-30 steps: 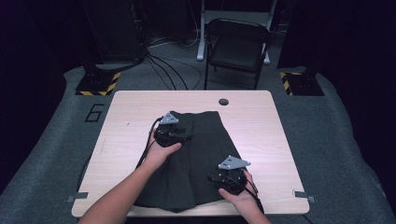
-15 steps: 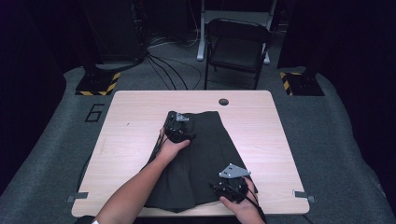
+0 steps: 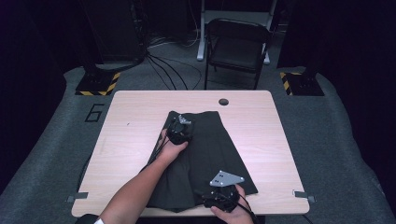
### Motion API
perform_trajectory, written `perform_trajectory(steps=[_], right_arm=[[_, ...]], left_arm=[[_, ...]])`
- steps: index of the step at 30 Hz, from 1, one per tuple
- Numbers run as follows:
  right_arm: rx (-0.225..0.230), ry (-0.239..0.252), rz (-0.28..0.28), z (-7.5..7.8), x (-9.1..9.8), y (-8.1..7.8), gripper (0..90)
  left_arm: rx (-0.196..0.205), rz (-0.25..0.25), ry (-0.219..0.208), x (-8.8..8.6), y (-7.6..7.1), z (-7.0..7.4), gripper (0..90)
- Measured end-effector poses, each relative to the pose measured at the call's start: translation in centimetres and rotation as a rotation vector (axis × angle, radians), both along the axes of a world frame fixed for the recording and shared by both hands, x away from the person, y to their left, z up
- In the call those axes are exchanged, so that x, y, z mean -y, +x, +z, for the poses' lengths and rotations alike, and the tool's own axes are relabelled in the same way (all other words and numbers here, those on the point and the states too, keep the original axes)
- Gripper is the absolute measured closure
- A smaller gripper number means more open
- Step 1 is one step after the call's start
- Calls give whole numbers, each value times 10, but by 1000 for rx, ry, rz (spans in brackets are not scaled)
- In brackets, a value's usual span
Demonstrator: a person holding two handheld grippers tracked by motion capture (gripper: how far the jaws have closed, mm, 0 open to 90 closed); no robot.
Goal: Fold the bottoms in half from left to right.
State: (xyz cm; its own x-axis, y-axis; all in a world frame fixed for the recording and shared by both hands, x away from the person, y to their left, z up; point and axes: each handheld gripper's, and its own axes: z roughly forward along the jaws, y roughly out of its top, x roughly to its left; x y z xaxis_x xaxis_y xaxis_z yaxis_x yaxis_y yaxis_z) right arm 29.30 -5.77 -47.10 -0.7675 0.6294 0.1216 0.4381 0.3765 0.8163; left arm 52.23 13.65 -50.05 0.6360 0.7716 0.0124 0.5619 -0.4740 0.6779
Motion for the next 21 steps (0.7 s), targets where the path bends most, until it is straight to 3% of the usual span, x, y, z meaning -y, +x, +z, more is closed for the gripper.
perform_trajectory(steps=[3, 6, 9, 10, 12, 14, 21], right_arm=[[-18, 30, 41, 0, -10, -2, 435], [-49, -6, 52, -7, -19, 0, 449], [-99, -43, 112, -13, -26, 3, 579], [-110, -52, 148, -13, -28, 4, 676], [-90, -49, 173, -11, -29, 0, 795], [-67, -41, 195, -6, -28, -2, 858], [26, 56, 197, 30, -21, -1, 871]], left_arm=[[-7, 7, -21, -3, 1, 1, 773], [-8, 23, -67, -8, 2, 4, 804], [21, 23, -84, -11, 0, 11, 814], [31, 24, -90, -13, 0, 15, 816], [54, 28, -113, -18, -2, 24, 822], [86, 50, -162, -22, -5, 34, 824], [176, 95, -217, -41, -10, 85, 827]])
